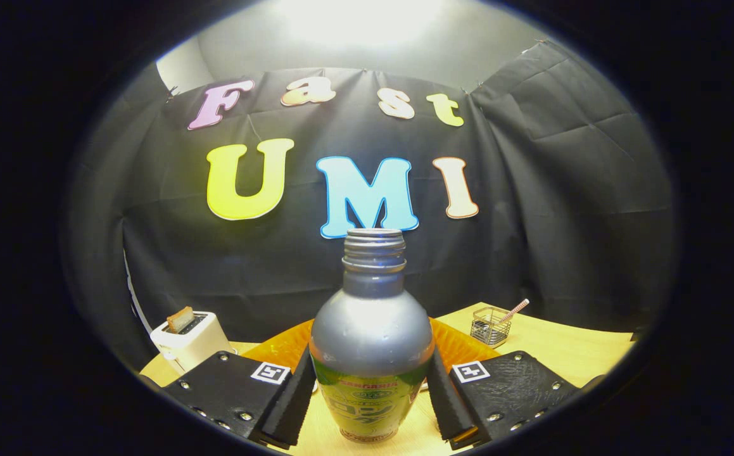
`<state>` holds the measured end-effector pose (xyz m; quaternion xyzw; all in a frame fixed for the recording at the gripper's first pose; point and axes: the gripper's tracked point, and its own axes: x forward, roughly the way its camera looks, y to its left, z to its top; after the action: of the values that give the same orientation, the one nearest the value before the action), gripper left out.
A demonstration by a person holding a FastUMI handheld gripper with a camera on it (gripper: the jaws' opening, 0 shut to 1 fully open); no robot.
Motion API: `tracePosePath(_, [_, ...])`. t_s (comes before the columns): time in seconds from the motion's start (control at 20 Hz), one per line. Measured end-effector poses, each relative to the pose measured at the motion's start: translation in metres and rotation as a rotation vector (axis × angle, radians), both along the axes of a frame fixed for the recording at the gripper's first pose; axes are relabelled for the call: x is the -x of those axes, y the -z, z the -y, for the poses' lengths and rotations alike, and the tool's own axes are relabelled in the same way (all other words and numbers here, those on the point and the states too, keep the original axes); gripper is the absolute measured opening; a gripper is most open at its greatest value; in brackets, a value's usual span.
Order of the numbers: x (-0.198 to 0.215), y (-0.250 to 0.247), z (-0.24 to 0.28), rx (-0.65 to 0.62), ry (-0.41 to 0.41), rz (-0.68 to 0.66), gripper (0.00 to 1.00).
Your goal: Take the bottle from table, then pour the juice into the cup, finally place the bottle on the coaster
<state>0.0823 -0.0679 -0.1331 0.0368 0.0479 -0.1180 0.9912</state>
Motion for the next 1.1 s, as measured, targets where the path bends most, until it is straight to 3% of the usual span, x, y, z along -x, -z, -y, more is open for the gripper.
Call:
tracePosePath(0.25, [-0.014,0.033,-0.002,0.067,-0.013,-0.09,0.79])
tracePosePath(0.45, [-0.027,0.065,-0.018,0.12,-0.08,-0.154,0.79])
tracePosePath(0.7, [-0.036,0.083,-0.022,0.101,-0.093,-0.111,0.79])
tracePosePath(1.1, [-0.041,0.123,-0.027,0.144,-0.103,-0.151,0.79])
